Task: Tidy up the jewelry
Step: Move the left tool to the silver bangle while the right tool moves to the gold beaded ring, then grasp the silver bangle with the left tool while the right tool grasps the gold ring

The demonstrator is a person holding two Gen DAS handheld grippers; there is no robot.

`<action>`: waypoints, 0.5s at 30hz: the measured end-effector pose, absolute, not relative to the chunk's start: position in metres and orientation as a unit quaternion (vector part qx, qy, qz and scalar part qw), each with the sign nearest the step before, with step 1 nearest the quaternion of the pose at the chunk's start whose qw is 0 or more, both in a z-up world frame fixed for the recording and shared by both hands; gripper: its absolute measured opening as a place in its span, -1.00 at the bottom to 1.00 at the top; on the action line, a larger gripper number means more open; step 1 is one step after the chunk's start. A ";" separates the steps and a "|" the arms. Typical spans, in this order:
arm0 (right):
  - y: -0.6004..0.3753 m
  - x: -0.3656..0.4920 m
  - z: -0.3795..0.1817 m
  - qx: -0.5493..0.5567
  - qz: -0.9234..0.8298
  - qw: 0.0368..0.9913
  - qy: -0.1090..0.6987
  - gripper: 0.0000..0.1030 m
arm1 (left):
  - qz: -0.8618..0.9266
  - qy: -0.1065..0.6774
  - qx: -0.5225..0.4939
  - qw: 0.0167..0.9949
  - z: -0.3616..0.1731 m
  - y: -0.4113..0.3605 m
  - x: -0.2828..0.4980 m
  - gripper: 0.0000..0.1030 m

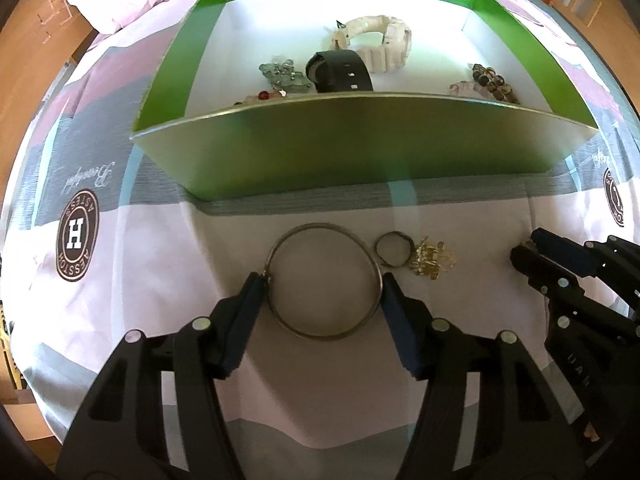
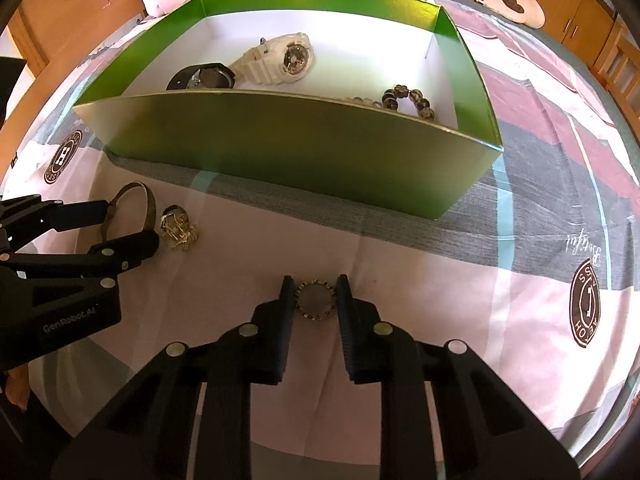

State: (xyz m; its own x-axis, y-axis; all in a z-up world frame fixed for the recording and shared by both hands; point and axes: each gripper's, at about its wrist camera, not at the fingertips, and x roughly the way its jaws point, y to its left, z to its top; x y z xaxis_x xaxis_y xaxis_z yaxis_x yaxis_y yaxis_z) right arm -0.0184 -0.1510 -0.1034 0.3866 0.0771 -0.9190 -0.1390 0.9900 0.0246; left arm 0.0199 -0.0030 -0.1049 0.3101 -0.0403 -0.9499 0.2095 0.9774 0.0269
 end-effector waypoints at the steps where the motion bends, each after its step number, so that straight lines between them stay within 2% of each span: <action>1: -0.152 -0.018 -0.102 -0.026 0.064 0.833 0.549 -0.59 | -0.075 0.581 0.074 0.807 -0.104 -0.002 0.021 0.18; 15: -0.163 -0.023 -0.088 -0.019 0.058 0.852 0.520 -0.59 | -0.069 0.566 0.095 0.816 -0.094 -0.013 0.011 0.18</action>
